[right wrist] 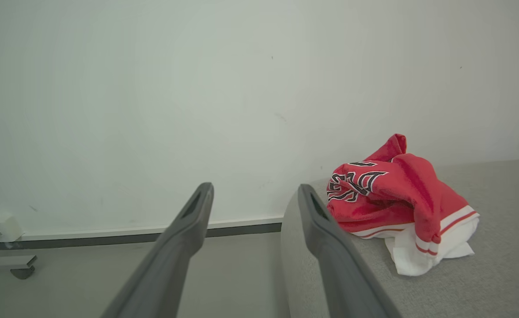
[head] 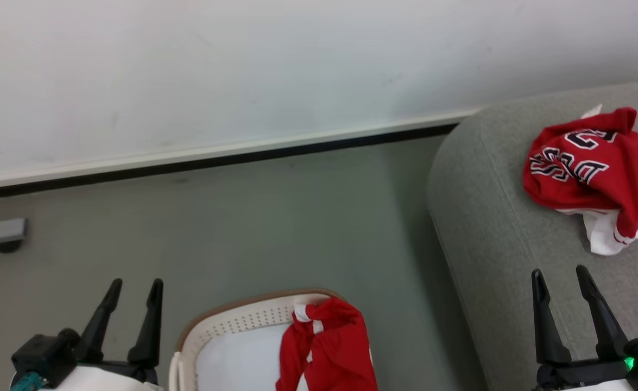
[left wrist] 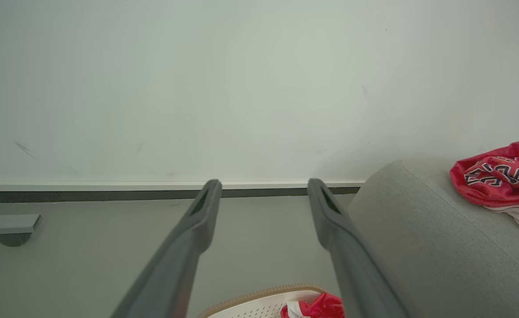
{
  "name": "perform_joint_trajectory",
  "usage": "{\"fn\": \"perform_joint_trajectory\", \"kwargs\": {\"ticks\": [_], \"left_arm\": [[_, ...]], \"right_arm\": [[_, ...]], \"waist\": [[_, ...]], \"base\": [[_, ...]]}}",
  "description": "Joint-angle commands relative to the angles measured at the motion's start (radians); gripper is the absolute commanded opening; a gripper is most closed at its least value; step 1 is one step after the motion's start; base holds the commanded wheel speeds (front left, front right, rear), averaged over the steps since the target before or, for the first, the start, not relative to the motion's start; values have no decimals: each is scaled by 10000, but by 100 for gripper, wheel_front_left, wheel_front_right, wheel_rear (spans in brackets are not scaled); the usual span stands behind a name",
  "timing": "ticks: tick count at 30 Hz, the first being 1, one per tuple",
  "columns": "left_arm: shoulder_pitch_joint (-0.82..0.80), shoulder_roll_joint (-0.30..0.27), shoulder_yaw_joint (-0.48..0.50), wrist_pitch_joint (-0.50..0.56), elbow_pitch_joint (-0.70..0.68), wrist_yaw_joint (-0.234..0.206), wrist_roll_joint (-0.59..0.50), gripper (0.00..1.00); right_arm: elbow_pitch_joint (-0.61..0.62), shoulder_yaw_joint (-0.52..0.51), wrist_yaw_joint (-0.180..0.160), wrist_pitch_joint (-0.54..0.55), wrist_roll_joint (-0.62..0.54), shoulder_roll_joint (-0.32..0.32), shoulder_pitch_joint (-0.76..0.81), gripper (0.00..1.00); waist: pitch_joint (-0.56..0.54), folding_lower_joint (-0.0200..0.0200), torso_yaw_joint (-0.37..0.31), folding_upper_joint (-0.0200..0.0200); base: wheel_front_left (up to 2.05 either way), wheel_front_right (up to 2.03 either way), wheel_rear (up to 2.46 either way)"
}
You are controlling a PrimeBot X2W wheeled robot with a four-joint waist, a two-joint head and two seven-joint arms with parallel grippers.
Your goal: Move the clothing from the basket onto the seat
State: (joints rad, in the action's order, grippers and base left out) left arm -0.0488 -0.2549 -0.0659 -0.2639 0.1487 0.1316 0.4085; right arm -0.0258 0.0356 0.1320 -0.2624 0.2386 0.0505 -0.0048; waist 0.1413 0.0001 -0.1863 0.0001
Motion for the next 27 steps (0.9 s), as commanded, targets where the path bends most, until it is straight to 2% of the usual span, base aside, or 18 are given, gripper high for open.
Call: {"fn": "perform_joint_trajectory", "kwargs": {"ticks": [1,9,24,27], "left_arm": [[-185,-178,-122,-6,43,-17,224,100],[-1021,-1291,-1525,-6,986,-17,765,100],[-3285,-3286,-5140,643,3083,-16,1456,100],[-3685,-3589,-5833,762,3449,-16,1432,100]], "right_arm": [[111,-33,-25,-35,70,-1,-164,100],[615,-154,-25,-34,399,-4,-488,100],[2160,-464,-24,-34,1163,-4,-1164,100],[2534,-515,-24,-34,1803,-7,-1294,100]], "waist": [[468,-1,-425,-1],[1763,-1,-1256,-1],[4281,-1,-2339,-1],[4782,-1,-2545,-1]], "base": [[0,0,0],[0,0,0],[0,0,0],[0,0,0]]}}
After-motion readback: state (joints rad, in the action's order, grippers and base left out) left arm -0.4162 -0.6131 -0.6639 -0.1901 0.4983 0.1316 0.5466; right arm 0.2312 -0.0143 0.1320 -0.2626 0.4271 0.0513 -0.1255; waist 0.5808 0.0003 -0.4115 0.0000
